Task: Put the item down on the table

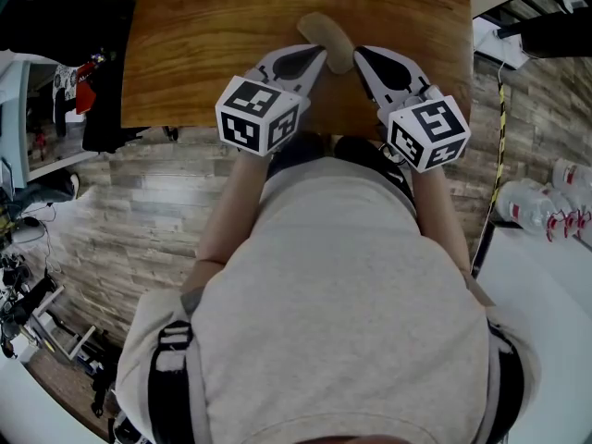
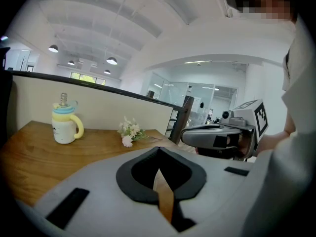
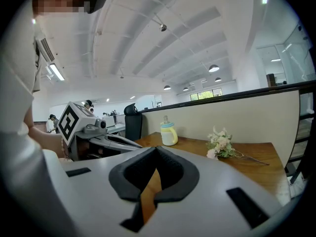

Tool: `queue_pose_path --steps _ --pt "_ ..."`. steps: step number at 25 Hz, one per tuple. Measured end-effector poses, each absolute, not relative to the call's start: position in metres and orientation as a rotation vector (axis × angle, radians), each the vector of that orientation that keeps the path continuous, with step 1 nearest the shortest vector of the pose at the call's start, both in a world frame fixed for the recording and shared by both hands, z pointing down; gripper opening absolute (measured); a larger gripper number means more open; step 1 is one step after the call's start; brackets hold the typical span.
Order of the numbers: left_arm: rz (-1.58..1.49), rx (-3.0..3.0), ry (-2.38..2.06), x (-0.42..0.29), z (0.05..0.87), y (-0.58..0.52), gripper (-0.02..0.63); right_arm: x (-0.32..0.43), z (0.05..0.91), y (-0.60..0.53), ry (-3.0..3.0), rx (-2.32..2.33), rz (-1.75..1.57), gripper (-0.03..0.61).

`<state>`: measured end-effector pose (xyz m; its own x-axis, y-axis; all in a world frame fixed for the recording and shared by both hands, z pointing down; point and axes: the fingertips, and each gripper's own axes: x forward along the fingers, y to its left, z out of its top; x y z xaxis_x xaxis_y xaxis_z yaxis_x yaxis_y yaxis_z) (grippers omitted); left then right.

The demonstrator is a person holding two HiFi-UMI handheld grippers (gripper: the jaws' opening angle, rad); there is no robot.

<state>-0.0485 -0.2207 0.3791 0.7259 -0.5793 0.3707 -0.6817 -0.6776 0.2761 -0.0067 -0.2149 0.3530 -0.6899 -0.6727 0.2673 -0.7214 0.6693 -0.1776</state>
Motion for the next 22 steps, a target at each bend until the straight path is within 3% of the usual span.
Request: queue_pose_path --steps 22 --pt "0.36 2.513 -0.937 -0.043 0.3849 -0.2166 0.015 -0.0057 0.3592 -0.2079 -2.7 1.105 0.394 0.009"
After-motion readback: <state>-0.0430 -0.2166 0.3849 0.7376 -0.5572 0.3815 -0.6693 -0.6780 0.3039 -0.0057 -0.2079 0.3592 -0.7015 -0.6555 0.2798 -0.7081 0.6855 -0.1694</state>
